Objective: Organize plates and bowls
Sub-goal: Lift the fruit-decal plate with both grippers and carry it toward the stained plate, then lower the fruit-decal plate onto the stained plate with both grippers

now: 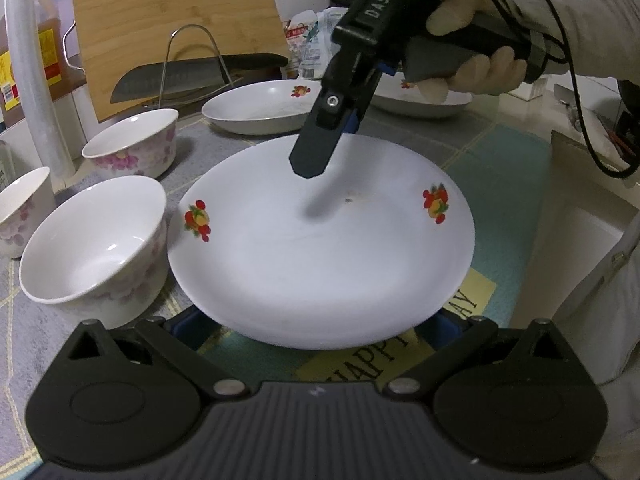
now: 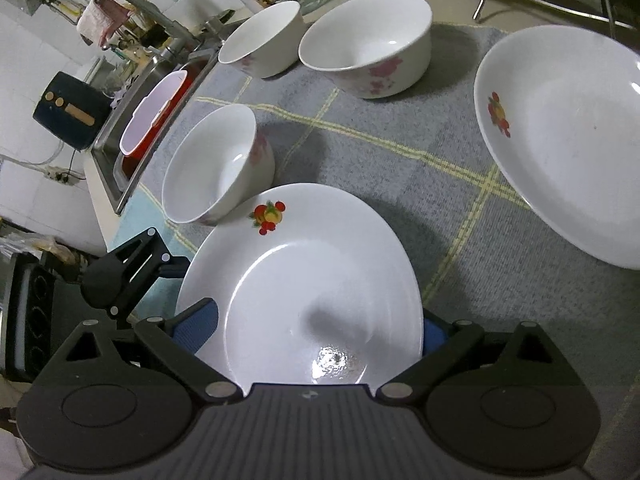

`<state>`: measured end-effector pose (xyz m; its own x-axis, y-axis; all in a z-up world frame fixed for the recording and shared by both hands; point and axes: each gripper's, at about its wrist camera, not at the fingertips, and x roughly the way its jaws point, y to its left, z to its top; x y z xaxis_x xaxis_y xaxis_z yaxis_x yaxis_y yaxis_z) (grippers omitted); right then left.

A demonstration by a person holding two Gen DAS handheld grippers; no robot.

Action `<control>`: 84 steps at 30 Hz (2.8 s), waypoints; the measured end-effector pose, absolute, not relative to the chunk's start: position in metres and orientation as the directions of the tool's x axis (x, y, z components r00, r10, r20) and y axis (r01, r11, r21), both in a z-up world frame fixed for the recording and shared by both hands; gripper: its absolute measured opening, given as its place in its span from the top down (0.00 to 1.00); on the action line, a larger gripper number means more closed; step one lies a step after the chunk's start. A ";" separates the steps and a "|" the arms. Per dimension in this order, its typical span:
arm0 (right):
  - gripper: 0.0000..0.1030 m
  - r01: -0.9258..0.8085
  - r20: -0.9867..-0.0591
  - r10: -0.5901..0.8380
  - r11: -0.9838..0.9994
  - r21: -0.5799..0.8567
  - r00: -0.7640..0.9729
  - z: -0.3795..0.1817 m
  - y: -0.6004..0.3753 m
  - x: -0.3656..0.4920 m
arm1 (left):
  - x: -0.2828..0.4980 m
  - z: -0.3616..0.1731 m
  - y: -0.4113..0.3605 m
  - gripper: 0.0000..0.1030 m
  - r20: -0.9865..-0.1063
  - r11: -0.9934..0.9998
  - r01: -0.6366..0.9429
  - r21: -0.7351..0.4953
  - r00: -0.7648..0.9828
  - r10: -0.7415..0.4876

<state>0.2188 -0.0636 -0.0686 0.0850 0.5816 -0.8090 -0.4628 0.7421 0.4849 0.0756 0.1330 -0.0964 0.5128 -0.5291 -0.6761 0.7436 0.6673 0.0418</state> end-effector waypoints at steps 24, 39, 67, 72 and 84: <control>0.02 -0.510 -0.827 0.544 0.757 0.409 0.144 -0.057 -0.074 0.204 | 0.075 -0.084 0.113 0.00 -0.687 0.649 0.758 0.065 0.506 -0.522; 0.02 -0.544 -0.810 0.569 0.729 0.415 0.143 -0.042 -0.118 0.198 | 0.069 -0.071 0.067 0.00 -0.694 0.673 0.735 0.077 0.525 -0.493; 0.02 -0.525 -0.786 0.576 0.751 0.401 0.224 -0.015 -0.259 0.197 | 0.089 -0.048 -0.055 0.00 -0.689 0.644 0.762 0.072 0.504 -0.520; 0.02 -0.507 -0.782 0.572 0.764 0.399 0.247 -0.014 -0.284 0.200 | 0.098 -0.046 -0.075 0.00 -0.688 0.628 0.774 0.074 0.495 -0.530; 0.02 -0.464 -0.770 0.568 0.787 0.406 0.290 -0.015 -0.328 0.206 | 0.121 -0.046 -0.117 0.00 -0.696 0.582 0.808 0.097 0.473 -0.541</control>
<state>0.2065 -0.3279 -0.0145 0.2904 0.5683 -0.7699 -0.4641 0.7873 0.4060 0.1205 -0.1166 -0.0457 0.4727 -0.5407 -0.6958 0.8076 0.5817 0.0966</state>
